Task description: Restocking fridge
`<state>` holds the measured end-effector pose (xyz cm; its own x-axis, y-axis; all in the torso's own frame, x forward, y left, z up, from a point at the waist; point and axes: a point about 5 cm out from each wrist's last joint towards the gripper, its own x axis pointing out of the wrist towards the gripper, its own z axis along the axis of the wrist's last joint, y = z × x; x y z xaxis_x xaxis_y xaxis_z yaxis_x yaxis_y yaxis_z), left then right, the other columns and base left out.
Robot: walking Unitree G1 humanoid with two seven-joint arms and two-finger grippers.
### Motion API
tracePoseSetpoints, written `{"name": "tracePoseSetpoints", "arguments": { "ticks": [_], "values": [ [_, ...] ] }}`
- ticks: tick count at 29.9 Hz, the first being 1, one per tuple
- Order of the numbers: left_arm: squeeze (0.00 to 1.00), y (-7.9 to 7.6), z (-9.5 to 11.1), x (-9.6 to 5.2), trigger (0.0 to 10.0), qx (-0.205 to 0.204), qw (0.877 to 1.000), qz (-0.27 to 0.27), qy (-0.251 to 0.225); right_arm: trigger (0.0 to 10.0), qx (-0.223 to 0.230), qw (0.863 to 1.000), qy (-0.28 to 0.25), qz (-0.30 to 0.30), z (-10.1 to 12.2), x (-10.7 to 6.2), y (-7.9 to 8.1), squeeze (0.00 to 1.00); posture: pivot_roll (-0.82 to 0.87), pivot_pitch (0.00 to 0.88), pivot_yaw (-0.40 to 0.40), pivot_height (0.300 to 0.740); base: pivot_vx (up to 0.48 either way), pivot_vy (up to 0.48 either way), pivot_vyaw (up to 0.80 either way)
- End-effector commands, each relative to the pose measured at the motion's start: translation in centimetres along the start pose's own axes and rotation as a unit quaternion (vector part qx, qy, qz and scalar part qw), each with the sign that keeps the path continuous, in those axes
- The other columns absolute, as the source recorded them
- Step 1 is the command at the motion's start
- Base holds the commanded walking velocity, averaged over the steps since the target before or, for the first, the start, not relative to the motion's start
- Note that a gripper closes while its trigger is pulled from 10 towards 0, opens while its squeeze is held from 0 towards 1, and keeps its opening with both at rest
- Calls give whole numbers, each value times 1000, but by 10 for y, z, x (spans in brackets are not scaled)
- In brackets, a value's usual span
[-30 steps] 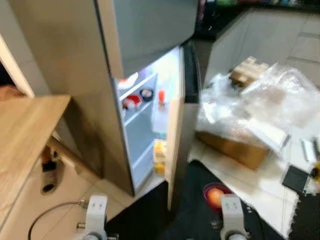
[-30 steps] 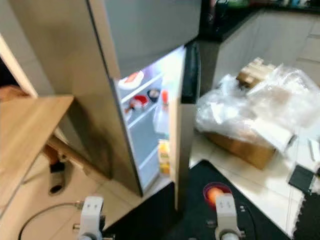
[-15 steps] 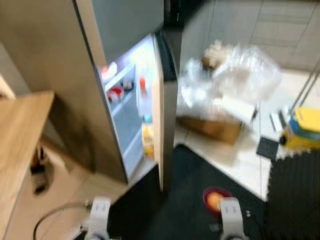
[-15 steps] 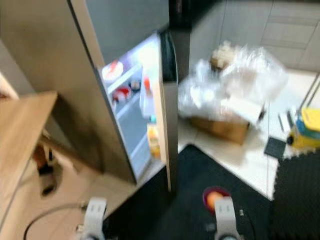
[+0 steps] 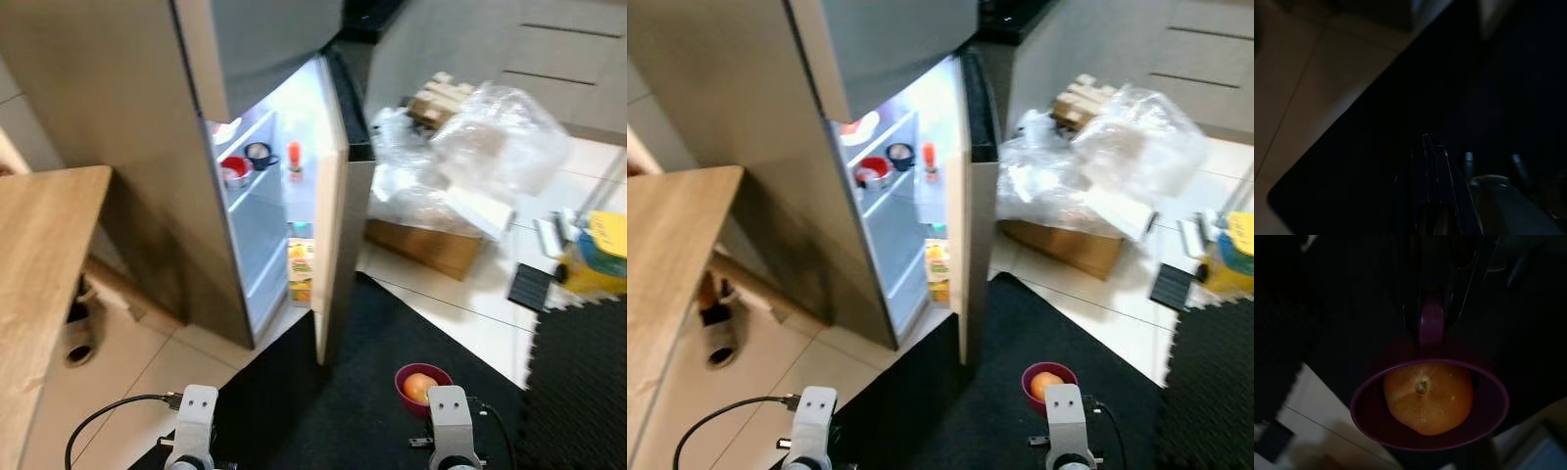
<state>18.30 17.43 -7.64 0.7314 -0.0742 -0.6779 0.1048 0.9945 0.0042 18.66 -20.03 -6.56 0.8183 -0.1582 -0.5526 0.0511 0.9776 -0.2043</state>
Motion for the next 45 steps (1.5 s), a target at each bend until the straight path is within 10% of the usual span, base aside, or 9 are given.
{"name": "tracePoseSetpoints", "arguments": {
  "ticks": [1,45],
  "values": [
    [0,5,-7,-3,10000,12,1000,2,12,10000,-5,1000,-7,3,2,0,1,0,-121,57,20,731,0,0,800],
    [0,16,13,3,10000,-17,998,60,-20,10000,11,1000,-12,-15,4,1,-4,0,-128,71,19,731,0,-138,55]
  ]
}}
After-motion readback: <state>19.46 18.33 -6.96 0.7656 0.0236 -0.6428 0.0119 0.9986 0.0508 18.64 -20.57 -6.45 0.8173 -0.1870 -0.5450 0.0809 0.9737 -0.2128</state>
